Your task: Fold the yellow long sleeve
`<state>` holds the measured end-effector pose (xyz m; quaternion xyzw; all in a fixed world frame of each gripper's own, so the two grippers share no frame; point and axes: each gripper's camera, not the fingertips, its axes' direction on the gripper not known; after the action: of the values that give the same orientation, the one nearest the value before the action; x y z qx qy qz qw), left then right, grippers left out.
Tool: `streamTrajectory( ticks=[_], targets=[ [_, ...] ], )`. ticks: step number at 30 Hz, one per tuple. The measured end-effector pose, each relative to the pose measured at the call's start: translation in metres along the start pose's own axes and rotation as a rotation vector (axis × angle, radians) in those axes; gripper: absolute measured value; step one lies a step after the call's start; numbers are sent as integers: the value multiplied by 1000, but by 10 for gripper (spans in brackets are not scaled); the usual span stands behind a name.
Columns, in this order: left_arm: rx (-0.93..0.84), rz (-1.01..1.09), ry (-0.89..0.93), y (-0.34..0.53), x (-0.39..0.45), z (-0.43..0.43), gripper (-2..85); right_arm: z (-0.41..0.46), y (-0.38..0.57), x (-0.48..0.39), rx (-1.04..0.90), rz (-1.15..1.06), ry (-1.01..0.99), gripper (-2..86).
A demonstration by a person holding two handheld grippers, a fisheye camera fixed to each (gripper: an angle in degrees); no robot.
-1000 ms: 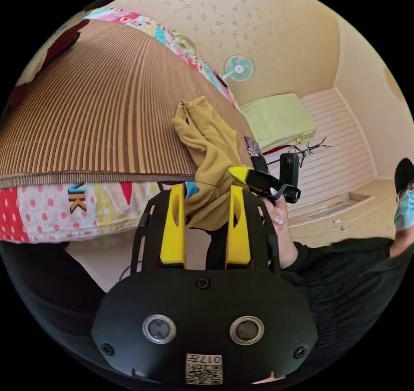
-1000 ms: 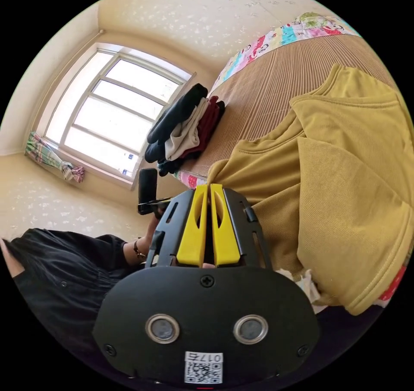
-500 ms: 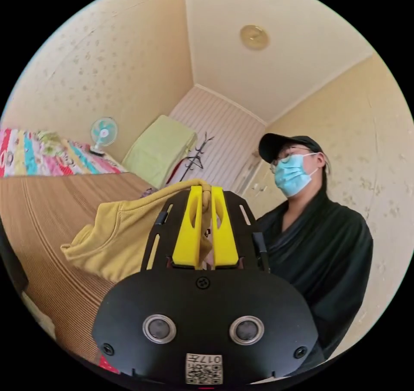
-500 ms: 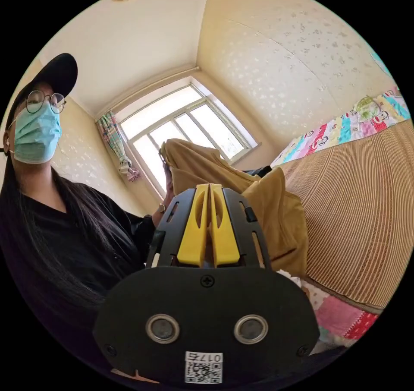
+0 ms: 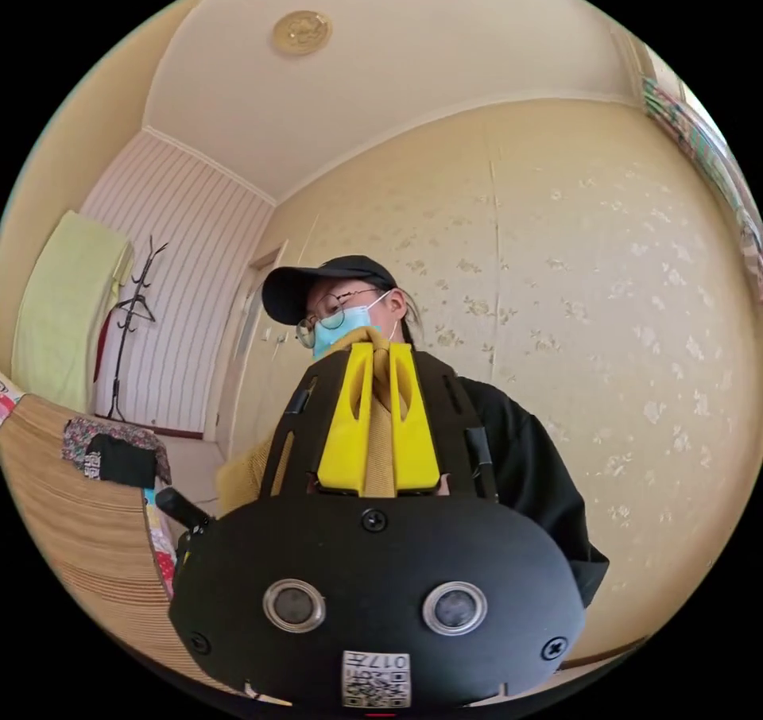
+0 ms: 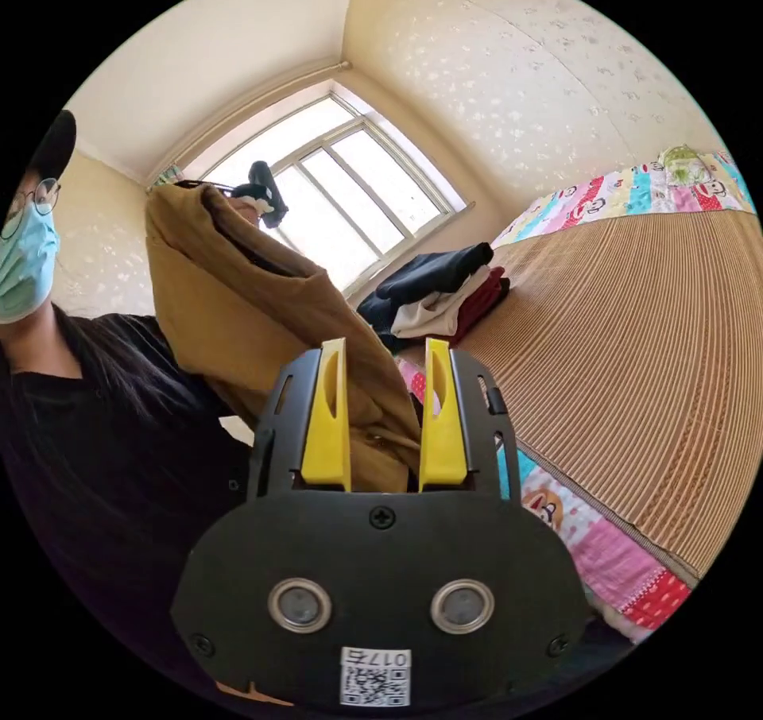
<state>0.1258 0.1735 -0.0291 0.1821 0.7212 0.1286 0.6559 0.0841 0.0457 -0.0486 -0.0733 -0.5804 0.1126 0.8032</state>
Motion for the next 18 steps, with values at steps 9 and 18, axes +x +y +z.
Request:
streamTrajectory(
  ticks=[9,18],
  targets=[
    [-153,21,-307,-20,53,56,40,14,-24,-67,-14,-149,205,38],
    [-74,72,-957,-14,119,51,40,-133,-19,-207,813,-251,686,32]
  ],
)
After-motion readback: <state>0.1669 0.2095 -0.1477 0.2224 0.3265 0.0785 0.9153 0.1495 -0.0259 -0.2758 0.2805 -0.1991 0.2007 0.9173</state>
